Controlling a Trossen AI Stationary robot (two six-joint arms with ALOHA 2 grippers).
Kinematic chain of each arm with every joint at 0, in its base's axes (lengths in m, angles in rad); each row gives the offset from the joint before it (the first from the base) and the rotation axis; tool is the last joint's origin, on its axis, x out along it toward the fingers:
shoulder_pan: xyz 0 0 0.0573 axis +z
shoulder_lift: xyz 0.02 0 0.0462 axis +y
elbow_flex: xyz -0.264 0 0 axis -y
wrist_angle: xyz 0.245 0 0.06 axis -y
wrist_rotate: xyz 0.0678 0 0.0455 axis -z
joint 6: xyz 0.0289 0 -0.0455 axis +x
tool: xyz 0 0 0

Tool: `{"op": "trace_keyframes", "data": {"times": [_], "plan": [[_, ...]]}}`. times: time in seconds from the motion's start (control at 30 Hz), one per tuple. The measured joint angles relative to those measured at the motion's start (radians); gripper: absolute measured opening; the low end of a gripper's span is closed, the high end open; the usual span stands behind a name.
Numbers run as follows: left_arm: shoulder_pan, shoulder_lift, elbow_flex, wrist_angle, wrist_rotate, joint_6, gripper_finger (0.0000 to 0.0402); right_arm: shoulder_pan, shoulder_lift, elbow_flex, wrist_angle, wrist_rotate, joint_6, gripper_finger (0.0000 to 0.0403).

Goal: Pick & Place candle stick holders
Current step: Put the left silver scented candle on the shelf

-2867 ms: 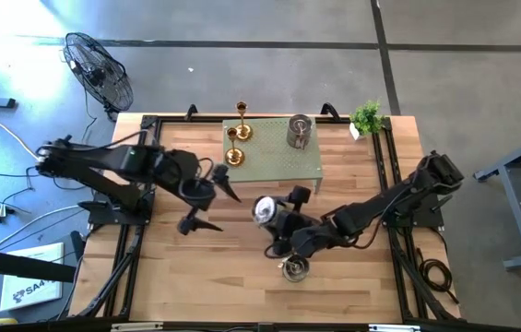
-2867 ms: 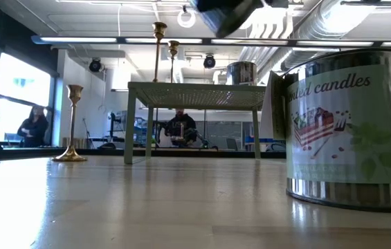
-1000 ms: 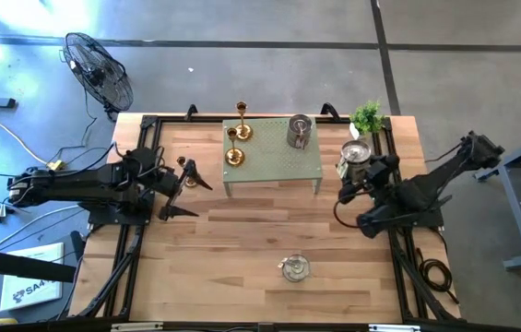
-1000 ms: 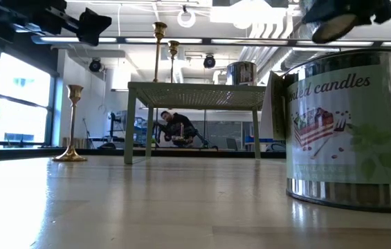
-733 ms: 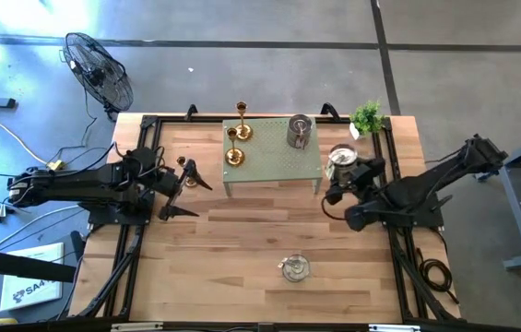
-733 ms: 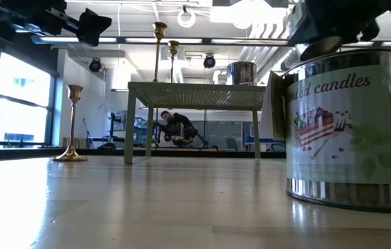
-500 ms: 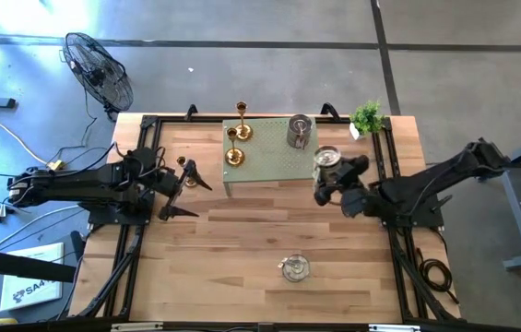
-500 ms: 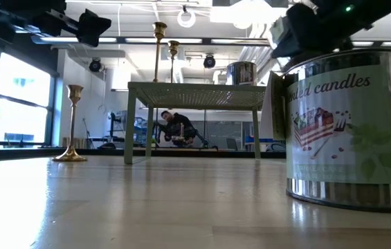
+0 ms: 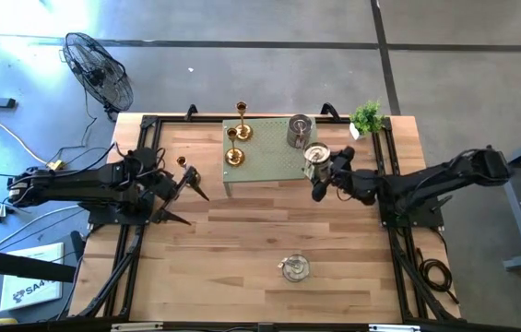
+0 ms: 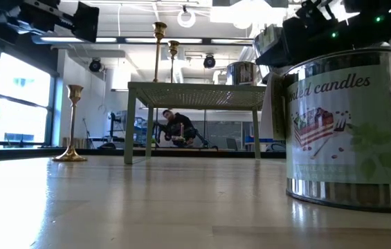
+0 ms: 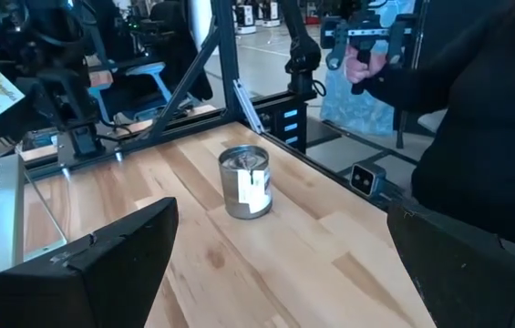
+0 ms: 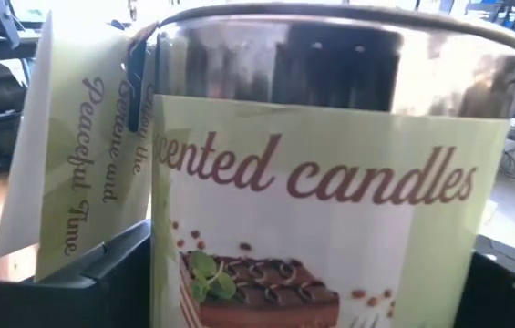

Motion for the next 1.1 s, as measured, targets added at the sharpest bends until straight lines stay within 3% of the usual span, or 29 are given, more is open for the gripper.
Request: {"op": "trace_keyframes", "data": {"times": [0.27, 0.6, 1.1], "plan": [[0.0, 0.06, 0.001, 0.014, -0.002, 0.049, 0.0388, -0.074, 0.0, -0.013, 0.011, -0.126, 0.008, 0.0357], [0.0, 0.164, 0.001, 0.121, 0.027, 0.048, 0.0388, -0.135, 0.007, -0.012, -0.011, -0.199, 0.016, 0.0357], [0.0, 0.185, 0.001, 0.125, 0.03, 0.047, 0.0388, -0.214, 0.152, -0.008, 0.13, -0.296, 0.02, 0.0357]]}}
